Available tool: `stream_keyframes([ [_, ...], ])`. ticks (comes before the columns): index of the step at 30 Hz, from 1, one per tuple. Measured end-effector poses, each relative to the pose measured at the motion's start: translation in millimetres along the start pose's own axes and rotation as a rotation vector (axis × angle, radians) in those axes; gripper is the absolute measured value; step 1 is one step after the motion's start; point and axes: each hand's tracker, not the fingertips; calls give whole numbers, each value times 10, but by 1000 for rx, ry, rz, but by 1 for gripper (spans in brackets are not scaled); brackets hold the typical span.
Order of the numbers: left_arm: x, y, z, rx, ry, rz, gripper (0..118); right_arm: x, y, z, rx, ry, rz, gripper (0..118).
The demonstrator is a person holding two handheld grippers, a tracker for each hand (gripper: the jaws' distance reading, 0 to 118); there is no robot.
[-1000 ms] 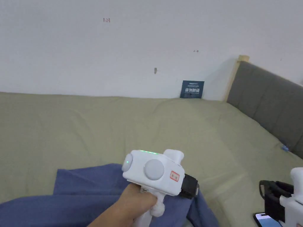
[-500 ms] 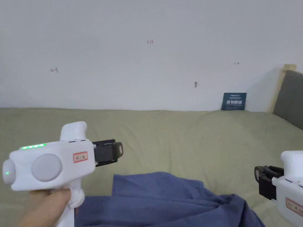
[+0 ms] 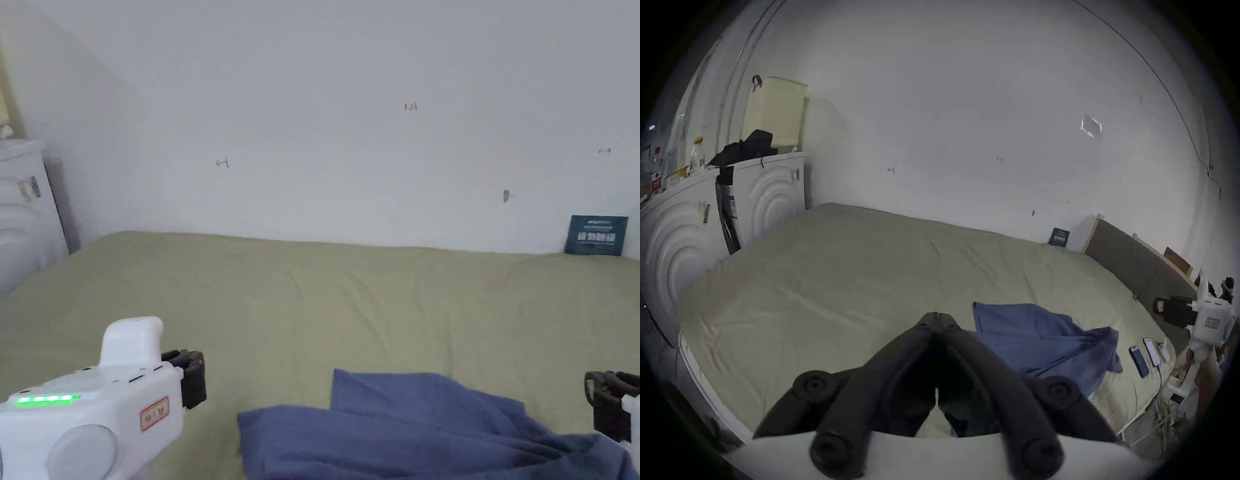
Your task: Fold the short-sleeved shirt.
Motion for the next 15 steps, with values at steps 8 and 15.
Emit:
stream_keyframes([
  [8,-87,290,-1260,-301,-62,-17,95,170,10,-118,-28,-30,17,0],
  [15,-197,20,-2649,-569,11,117,106,325,-114,-250,-97,-69,12,0],
])
